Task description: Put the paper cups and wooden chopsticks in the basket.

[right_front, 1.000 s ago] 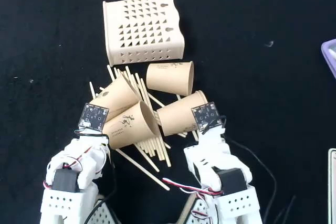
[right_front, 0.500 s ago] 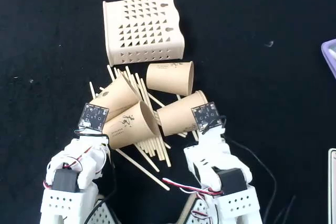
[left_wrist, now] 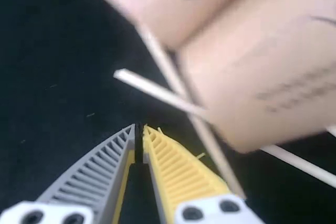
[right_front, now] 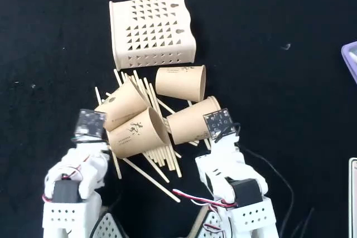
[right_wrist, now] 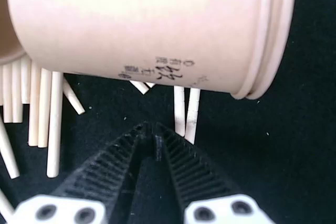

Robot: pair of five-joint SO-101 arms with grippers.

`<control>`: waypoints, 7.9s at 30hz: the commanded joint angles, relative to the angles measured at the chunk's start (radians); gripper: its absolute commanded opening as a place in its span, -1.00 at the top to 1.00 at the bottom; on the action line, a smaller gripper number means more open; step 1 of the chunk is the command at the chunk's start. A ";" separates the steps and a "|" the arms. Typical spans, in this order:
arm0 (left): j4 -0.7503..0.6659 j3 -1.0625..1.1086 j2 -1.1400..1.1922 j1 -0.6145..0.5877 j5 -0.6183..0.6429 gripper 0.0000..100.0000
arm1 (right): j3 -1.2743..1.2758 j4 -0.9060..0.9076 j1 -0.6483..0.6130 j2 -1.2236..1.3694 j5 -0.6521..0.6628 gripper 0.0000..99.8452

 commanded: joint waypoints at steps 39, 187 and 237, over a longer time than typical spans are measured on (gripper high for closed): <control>-0.238 -1.385 1.326 -0.036 0.219 0.60 | -1.331 0.006 0.216 0.716 0.094 0.65; 0.489 -2.744 2.349 0.282 0.021 0.94 | -0.986 -0.442 0.287 0.862 -0.043 0.65; 0.489 -2.686 2.323 0.424 -0.077 0.94 | -0.926 -0.644 0.236 0.889 -0.107 0.64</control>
